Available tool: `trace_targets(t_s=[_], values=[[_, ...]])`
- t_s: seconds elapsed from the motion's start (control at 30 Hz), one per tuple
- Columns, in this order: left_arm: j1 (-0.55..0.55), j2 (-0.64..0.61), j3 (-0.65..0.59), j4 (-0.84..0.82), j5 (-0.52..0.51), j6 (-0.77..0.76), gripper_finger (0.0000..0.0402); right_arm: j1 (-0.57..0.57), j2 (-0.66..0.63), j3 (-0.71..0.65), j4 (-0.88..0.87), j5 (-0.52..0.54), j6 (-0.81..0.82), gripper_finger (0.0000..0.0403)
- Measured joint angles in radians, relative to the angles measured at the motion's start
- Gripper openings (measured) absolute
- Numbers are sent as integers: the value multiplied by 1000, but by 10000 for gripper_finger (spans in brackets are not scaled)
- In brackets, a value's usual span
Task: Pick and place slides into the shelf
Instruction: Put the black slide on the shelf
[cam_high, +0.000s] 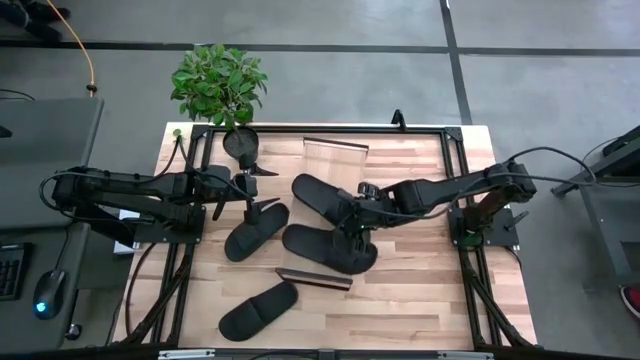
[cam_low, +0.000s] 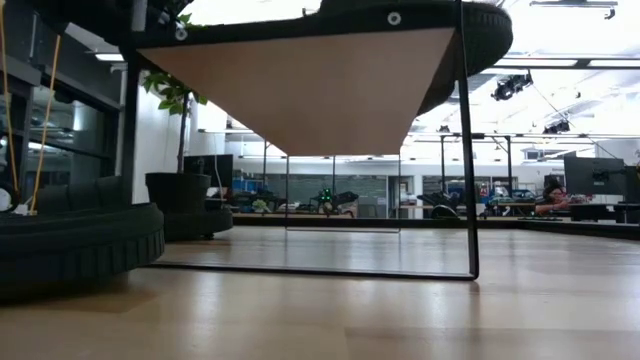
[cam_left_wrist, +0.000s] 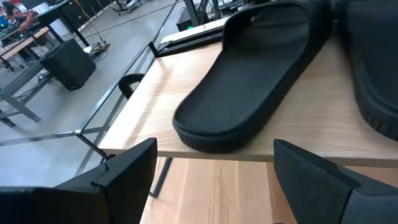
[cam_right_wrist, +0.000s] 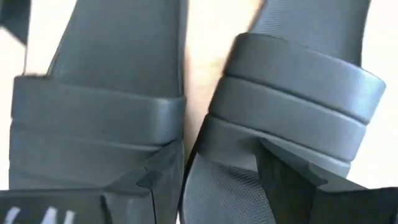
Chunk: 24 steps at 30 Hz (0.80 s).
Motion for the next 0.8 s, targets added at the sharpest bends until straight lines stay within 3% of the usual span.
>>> trace_targets(t_s=[0.27,0.57,0.63,0.8], values=[[0,0,0,0,-1,0,303,14,-13,2,53,-92,-36,188],[0,0,0,-1,-2,0,303,35,-13,2,222,-314,-135,188],[0,0,0,-1,-2,0,303,37,-13,2,228,-307,-133,188],[0,0,0,-1,-2,0,303,35,-13,2,167,-177,-118,188]])
